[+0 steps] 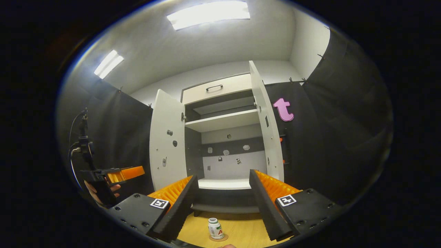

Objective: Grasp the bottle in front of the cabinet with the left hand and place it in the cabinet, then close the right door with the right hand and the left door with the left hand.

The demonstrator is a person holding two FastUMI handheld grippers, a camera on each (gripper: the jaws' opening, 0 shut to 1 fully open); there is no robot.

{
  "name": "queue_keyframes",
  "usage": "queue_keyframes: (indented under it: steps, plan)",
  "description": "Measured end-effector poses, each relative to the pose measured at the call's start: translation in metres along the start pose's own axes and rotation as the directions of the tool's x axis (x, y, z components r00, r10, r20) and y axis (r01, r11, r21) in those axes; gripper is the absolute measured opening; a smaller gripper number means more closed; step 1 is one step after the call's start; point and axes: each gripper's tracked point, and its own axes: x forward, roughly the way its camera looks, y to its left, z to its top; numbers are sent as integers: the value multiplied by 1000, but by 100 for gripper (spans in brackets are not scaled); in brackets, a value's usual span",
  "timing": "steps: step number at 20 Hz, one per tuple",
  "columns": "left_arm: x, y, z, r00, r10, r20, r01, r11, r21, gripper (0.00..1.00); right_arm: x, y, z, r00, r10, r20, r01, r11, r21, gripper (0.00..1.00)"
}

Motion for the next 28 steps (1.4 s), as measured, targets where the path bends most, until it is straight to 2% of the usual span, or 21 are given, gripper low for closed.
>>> queue_keyframes:
  steps: [10, 17, 23, 28]
  plan:
    - [-1, -4, 0, 1000, -14, 15, 14, 1000, -6, 95, 5, 1, -8, 1000, 4, -9, -4, 1000, -5, 98]
    - [5, -9, -20, 999, -31, -20, 30, 999, -43, 95, 4, -4, -9, 1000, -13, 1, 13, 1000, -26, 98]
    - [15, -33, -72, 993, -100, -59, 96, 994, -53, 95, 4, -11, -18, 1000, -18, 2, 18, 999, -38, 98]
    - [27, -67, -147, 983, -158, -94, 150, 985, -82, 95, 2, -17, -29, 1000, -14, -3, 14, 999, -34, 98]
